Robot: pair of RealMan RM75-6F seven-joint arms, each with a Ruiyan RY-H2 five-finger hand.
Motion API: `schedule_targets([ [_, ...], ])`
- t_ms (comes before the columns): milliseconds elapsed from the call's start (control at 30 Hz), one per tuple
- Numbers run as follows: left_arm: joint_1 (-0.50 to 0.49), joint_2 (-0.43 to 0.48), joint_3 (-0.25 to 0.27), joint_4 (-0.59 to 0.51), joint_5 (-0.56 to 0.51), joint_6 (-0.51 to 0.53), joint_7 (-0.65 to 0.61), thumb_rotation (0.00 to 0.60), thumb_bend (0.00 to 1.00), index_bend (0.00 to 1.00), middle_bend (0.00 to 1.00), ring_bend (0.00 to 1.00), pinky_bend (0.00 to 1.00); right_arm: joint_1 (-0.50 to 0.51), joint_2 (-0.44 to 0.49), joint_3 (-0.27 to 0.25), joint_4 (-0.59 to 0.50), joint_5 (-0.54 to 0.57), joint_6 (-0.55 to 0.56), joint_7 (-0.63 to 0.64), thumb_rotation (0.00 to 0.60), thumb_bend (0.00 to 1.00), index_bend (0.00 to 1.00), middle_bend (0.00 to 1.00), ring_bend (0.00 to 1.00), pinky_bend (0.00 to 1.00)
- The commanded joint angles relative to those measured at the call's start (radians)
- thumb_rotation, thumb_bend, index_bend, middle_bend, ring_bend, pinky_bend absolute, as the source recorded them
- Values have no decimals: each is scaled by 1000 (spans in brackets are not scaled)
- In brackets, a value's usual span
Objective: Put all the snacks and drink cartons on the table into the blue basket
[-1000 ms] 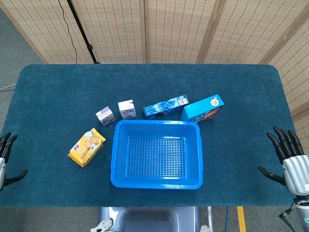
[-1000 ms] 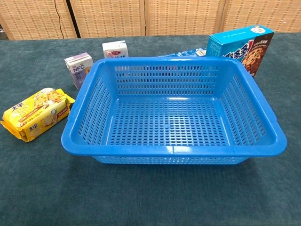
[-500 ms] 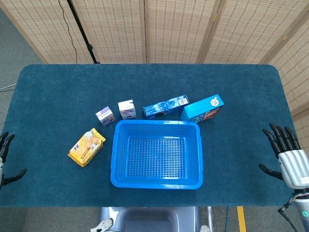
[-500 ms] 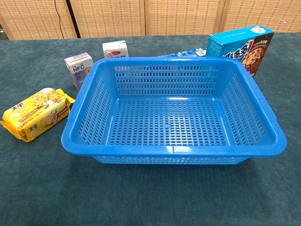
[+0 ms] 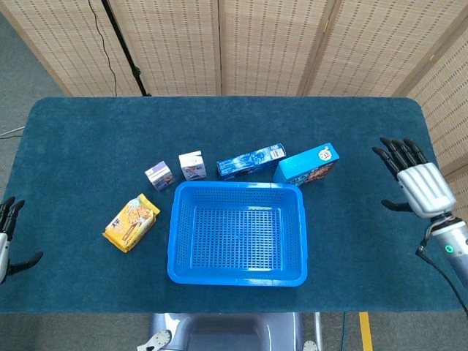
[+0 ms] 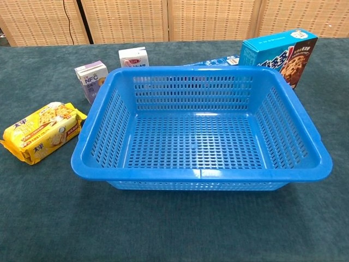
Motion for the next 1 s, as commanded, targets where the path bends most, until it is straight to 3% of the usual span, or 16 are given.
schedule_targets([
  [33,-7,-5,-6,-5,-18,-12,17,600,134,0,0,0,0,97,-38,7,83,-26,-97,75,600,36,0,0,0,0],
  [333,-17,-17,-23,-14,-64,-25,59,600,135,0,0,0,0,268,-135,-23,235,-37,-313,89,600,37,0,0,0,0],
  [633,-22,-20,-41,-11,-104,-29,65,600,135,0,0,0,0,347,-186,-70,271,-52,-404,94,600,49,0,0,0,2],
  [867,-27,-27,-47,-8,-119,-32,74,600,135,0,0,0,0,400,-253,-85,309,-62,-395,147,600,148,0,0,0,34],
  [1000,-29,-29,-48,-7,-122,-33,78,600,134,0,0,0,0,441,-287,-91,332,-59,-418,175,600,297,0,0,0,102],
])
